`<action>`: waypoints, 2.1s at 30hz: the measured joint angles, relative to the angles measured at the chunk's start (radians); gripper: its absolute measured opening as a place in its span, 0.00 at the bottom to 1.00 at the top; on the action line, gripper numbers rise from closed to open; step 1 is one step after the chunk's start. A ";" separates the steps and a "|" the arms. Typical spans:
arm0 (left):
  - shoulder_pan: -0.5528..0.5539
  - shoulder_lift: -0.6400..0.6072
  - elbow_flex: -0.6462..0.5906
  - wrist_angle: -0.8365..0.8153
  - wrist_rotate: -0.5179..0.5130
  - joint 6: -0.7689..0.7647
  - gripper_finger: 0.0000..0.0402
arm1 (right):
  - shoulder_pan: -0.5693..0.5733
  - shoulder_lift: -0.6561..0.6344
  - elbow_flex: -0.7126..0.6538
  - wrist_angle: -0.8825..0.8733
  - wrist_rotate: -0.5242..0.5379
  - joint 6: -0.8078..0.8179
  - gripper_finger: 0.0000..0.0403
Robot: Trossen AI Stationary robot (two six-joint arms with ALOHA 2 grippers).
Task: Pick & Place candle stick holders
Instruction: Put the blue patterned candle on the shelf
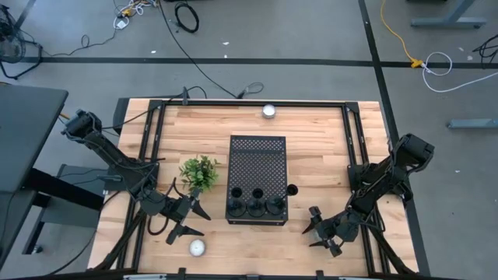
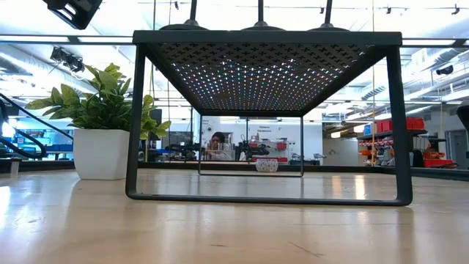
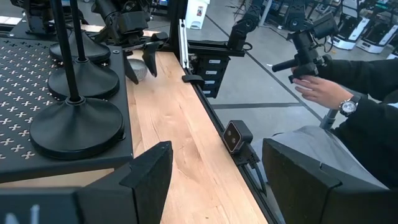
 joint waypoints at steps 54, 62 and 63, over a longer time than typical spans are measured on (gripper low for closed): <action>0.000 0.000 0.000 0.000 0.000 0.000 0.62 | 0.034 0.021 0.003 -0.125 -0.025 -0.086 0.97; 0.000 0.000 0.000 0.000 0.000 0.000 0.62 | 0.032 0.022 0.003 -0.127 -0.012 -0.082 0.86; 0.000 0.000 0.000 0.000 0.000 0.000 0.62 | 0.032 0.022 0.003 -0.127 -0.011 -0.080 0.83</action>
